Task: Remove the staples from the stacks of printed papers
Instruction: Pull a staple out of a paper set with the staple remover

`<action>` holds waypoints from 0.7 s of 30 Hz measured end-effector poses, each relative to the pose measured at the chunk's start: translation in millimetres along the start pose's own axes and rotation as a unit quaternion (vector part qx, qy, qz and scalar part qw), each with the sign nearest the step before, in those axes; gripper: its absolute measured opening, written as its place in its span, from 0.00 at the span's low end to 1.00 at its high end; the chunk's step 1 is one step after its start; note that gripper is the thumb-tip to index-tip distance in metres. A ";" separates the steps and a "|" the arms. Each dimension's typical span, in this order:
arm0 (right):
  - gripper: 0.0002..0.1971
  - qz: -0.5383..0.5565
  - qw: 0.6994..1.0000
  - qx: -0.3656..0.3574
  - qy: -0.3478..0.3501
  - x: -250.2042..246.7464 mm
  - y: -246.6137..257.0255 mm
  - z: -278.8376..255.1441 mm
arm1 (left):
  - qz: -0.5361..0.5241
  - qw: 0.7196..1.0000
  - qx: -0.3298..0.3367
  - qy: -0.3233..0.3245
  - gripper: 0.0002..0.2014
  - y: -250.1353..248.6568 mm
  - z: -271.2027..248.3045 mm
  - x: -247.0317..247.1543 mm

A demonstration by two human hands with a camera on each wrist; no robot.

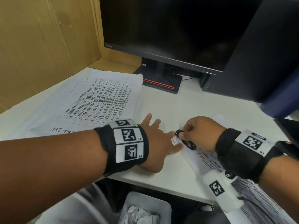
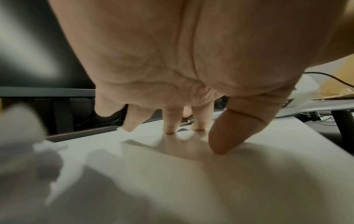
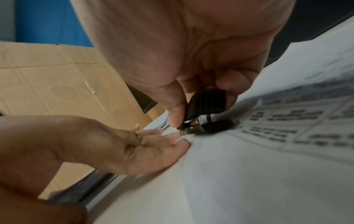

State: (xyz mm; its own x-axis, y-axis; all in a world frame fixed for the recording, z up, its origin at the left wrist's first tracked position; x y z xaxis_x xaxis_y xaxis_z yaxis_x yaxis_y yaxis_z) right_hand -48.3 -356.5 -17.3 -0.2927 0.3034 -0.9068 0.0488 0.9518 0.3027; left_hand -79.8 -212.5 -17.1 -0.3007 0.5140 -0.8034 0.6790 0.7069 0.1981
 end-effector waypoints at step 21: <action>0.16 0.119 0.990 0.059 0.052 -6.8 -9.3 13.4 | -0.056 0.998 0.015 0.017 0.42 2.0 -8.8 1.0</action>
State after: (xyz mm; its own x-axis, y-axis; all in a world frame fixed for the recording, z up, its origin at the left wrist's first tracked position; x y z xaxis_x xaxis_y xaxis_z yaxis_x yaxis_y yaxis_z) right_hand -34.0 -366.8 -17.9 -0.3564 0.5199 -0.7763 0.2379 0.8540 0.4627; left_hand -84.7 -206.2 -12.6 -0.3976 0.4484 -0.8005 0.6599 0.7459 0.0901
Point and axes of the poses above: each hand's wrist, its own z-axis towards the middle knuckle, its own x-axis out of the palm, y = z × x, the point moved 3 cm from there along z, towards the middle knuckle
